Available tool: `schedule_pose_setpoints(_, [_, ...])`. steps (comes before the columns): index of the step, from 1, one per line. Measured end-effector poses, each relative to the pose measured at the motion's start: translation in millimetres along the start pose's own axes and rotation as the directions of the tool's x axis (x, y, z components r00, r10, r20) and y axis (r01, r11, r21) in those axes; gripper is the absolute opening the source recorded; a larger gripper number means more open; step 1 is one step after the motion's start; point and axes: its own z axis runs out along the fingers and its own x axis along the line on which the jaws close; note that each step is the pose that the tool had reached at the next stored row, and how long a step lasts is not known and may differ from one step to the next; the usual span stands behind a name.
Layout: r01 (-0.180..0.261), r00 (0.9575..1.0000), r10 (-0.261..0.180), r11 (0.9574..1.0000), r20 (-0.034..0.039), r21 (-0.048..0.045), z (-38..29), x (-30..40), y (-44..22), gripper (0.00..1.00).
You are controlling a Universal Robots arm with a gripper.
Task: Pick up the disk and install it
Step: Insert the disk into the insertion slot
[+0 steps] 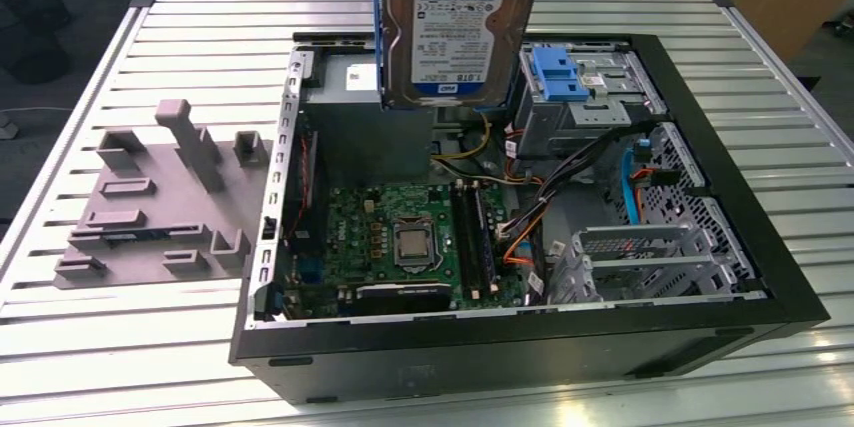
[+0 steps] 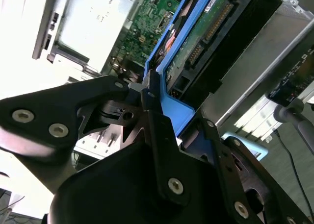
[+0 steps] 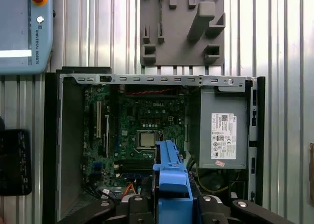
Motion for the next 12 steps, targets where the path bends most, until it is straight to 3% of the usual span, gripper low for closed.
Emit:
schedule_pose_setpoints(3, [0.000, 1.0000, 0.000, 1.0000, 0.0002, 0.0011, 0.7, 12.5, -0.2, 0.36])
schedule_pose_setpoints(7, [0.000, 1.0000, 0.000, 0.9999, 0.0004, 0.0163, 2.2, 20.2, -0.3, 0.36])
schedule_pose_setpoints(12, [0.000, 1.0000, 0.000, 0.9999, 0.0008, 0.0165, 7.0, 40.7, -0.8, 0.36])
